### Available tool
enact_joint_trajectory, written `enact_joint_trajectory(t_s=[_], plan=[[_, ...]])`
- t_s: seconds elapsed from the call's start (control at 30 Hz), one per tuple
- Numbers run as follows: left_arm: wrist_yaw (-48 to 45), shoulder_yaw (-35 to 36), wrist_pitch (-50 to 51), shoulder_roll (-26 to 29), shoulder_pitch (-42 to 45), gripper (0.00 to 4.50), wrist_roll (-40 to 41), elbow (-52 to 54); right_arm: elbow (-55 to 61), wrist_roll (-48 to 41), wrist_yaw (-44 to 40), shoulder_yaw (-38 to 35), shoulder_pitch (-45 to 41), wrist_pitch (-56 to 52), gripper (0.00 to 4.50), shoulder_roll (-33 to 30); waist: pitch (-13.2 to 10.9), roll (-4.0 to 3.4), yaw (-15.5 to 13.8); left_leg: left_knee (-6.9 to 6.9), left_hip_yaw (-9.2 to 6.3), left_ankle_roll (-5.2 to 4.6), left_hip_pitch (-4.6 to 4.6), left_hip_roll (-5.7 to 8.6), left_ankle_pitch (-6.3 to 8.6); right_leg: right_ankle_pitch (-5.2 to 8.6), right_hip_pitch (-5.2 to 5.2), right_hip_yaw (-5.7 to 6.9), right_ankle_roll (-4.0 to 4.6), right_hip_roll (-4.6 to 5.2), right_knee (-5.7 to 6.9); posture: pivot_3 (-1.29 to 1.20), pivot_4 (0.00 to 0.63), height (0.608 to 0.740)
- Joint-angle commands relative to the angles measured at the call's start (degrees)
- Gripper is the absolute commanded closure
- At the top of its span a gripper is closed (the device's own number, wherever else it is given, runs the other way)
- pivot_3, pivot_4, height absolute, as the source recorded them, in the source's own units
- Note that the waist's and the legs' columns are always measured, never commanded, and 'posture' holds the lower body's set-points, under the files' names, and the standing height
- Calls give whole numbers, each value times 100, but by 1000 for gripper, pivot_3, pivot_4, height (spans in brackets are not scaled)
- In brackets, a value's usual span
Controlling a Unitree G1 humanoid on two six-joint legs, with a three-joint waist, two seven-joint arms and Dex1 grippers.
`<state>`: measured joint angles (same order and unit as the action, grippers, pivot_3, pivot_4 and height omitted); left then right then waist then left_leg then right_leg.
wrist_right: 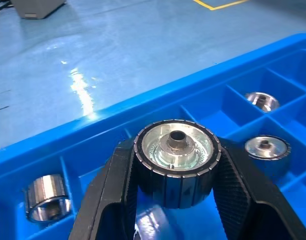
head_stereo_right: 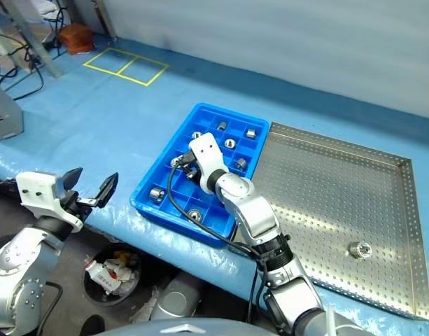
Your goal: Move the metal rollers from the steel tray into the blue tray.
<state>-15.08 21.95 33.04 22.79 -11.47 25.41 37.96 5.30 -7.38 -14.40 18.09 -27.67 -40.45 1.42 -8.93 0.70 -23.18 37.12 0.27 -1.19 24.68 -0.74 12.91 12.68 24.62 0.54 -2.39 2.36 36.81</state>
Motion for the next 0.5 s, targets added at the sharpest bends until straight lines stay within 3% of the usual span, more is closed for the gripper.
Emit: enact_joint_trajectory(t_s=[0.03,0.5], plan=[[-26,-1,-60,62,114,0,54,179,421,-69,-59,4,113,-59,2795,28,1,1,-96,0,-2,2,1,-1,0,1,-1,6,2,0,0,541,150,740],[-176,-250,-70,110,349,0,-18,-64,871,-122,-197,133,799,-604,2795,-177,4,5,-132,3,-10,42,1,-20,13,1,-4,19,-3,-22,3,502,150,740]])
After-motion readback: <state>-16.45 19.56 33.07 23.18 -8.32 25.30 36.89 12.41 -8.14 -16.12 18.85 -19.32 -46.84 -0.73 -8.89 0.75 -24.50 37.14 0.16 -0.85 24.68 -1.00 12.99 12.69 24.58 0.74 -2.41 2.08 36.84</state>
